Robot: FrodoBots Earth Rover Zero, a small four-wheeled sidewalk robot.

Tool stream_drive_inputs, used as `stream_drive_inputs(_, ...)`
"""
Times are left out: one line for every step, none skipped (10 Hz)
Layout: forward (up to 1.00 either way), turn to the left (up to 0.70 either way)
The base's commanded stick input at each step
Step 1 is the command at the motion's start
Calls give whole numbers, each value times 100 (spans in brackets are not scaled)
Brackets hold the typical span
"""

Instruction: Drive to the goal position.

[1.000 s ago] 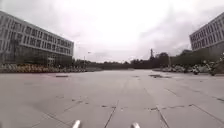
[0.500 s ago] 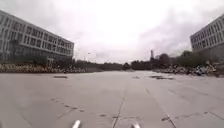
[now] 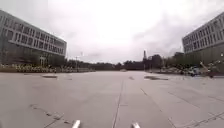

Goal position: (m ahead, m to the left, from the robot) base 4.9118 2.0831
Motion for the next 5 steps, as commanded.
stream_drive_inputs(70,0)
stream_drive_inputs(70,0)
stream_drive_inputs(70,0)
stream_drive_inputs(70,0)
stream_drive_inputs(70,0)
